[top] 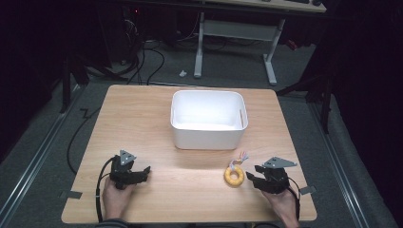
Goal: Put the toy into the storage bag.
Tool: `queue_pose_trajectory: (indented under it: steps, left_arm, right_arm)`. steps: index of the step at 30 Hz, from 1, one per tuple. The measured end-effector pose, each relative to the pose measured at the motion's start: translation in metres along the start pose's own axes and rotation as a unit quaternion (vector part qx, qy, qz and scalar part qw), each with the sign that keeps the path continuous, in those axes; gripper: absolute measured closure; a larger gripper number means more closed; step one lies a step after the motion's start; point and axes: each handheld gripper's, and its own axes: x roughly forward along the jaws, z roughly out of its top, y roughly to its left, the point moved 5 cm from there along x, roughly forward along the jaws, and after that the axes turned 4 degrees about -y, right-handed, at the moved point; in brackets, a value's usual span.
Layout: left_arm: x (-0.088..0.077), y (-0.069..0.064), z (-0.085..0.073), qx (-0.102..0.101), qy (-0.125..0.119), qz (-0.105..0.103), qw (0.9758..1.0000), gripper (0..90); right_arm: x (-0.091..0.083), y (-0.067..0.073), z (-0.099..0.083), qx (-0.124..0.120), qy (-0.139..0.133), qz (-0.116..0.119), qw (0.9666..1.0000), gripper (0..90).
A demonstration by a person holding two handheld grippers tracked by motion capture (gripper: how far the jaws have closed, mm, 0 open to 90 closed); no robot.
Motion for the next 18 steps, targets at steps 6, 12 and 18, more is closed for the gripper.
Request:
queue_pose_trajectory:
  steps: [6,12,18]
  left_arm:
    - [0.0,0.0,0.0,0.0,0.0,0.0,1.0,15.2]
    - [0.0,0.0,0.0,0.0,0.0,0.0,1.0,15.2]
    - [0.0,0.0,0.0,0.0,0.0,0.0,1.0,15.3]
  right_arm:
    - [0.01,0.008,0.005,-0.01,0.005,0.013,0.9999,51.7]
    - [0.023,0.014,0.009,-0.014,0.032,0.017,0.9992,52.3]
    - [0.03,0.013,0.014,-0.009,0.054,0.018,0.9984,52.5]
